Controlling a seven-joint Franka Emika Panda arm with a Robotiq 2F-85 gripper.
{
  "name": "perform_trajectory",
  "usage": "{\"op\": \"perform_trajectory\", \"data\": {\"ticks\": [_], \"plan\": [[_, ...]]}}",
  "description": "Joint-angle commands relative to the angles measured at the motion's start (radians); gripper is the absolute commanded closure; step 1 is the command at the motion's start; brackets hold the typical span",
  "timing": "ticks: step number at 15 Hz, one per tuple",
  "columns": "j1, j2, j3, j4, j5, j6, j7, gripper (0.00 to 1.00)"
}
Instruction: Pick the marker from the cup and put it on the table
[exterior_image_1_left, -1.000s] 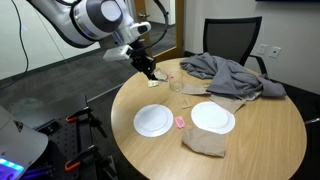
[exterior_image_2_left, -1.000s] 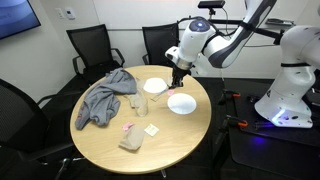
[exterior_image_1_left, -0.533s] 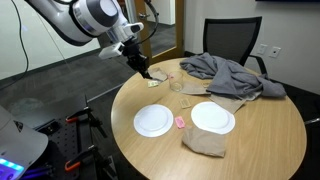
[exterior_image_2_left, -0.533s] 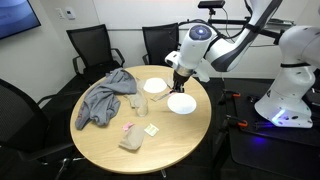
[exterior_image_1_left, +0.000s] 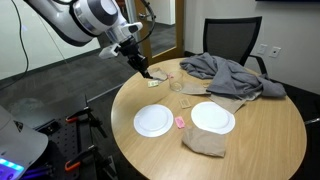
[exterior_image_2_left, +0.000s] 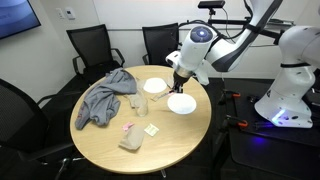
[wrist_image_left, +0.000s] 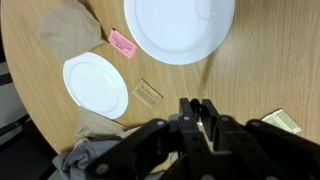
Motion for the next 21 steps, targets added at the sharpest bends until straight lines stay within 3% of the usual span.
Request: {"op": "perform_trajectory", "data": {"ticks": [1, 6, 12, 21], "plan": [[0.045, 0.0, 0.003, 0.019, -0.098, -0.073, 0.223, 0.96], [0.087, 0.04, 0.017, 0.018, -0.148, -0.084, 0.46, 0.96], [0.13, 0.181, 0.017, 0.064, -0.241, -0.063, 0.716, 0.96], [0.163, 0.399, 0.014, 0.193, -0.339, -0.044, 0.921, 0.96]]}}
